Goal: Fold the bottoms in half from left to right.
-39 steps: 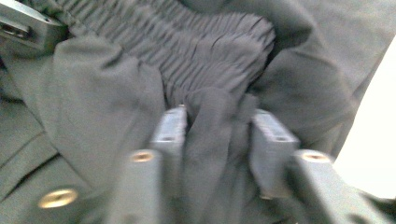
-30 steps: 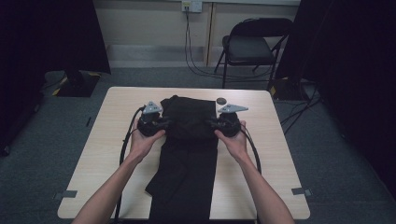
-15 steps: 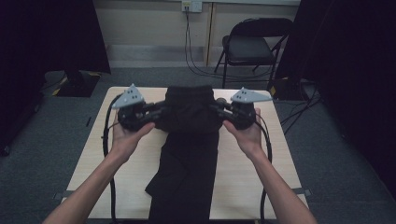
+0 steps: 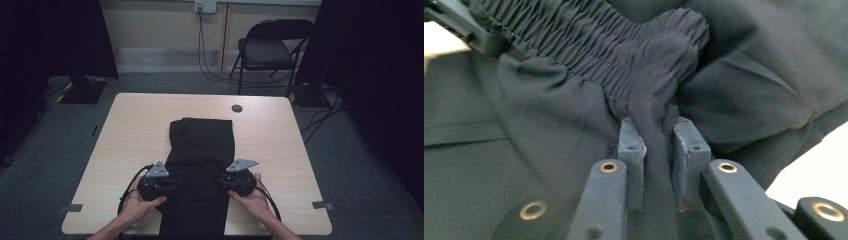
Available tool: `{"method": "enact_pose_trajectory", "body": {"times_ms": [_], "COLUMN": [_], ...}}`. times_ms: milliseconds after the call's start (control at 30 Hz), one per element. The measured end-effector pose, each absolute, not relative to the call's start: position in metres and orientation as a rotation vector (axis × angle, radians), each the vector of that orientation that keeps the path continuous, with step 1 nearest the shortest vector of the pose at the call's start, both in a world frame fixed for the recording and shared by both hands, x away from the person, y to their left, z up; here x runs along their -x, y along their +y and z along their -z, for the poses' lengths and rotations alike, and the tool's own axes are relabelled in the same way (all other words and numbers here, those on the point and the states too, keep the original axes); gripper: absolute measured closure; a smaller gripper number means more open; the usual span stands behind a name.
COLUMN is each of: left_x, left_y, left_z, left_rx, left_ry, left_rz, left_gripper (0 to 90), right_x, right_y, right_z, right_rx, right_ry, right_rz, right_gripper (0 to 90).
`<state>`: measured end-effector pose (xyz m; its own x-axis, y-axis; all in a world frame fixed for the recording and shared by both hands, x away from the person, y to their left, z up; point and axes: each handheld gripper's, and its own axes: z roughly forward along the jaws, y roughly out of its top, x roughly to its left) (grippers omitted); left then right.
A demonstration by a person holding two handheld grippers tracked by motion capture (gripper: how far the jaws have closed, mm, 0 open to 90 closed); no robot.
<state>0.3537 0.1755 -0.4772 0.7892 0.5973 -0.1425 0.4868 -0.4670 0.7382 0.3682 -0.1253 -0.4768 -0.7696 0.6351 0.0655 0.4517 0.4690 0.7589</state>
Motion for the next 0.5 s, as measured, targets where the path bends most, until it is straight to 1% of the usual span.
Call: {"method": "enact_pose_trajectory", "body": {"times_ms": [133, 233, 267, 300, 333, 400, 467, 500], "left_x": [-0.371, -0.388, -0.394, -0.394, -0.415, -0.428, -0.432, -0.429], "left_y": [0.175, 0.17, 0.169, 0.169, 0.169, 0.169, 0.166, 0.163], "left_z": [0.485, 0.486, 0.487, 0.487, 0.491, 0.494, 0.495, 0.493], "left_rx": [-2.138, -2.163, -2.159, -2.159, -2.107, -2.073, -2.051, -2.07], "left_ry": [0.819, 0.823, 0.821, 0.821, 0.891, 0.921, 0.961, 0.949], "left_rz": [-0.201, -0.307, -0.335, -0.335, -0.318, -0.301, -0.3, -0.308], "left_gripper": [73.6, 72.9, 72.4, 72.3, 72.2, 71.3, 71.3, 71.4], "right_x": [-0.389, -0.404, -0.415, -0.421, -0.432, -0.446, -0.457, -0.46], "right_y": [-0.129, -0.125, -0.124, -0.124, -0.123, -0.123, -0.123, -0.123], "right_z": [0.488, 0.49, 0.492, 0.492, 0.492, 0.494, 0.494, 0.493], "right_rx": [-0.988, -0.953, -0.97, -0.972, -0.979, -1.008, -1.007, -1.012], "right_ry": [2.479, 2.454, 2.433, 2.425, 2.405, 2.377, 2.368, 2.371], "right_rz": [-1.198, -1.159, -1.165, -1.164, -1.154, -1.156, -1.15, -1.142], "right_gripper": [77.3, 77.3, 77.2, 77.1, 76.9, 76.5, 75.8, 75.1]}}
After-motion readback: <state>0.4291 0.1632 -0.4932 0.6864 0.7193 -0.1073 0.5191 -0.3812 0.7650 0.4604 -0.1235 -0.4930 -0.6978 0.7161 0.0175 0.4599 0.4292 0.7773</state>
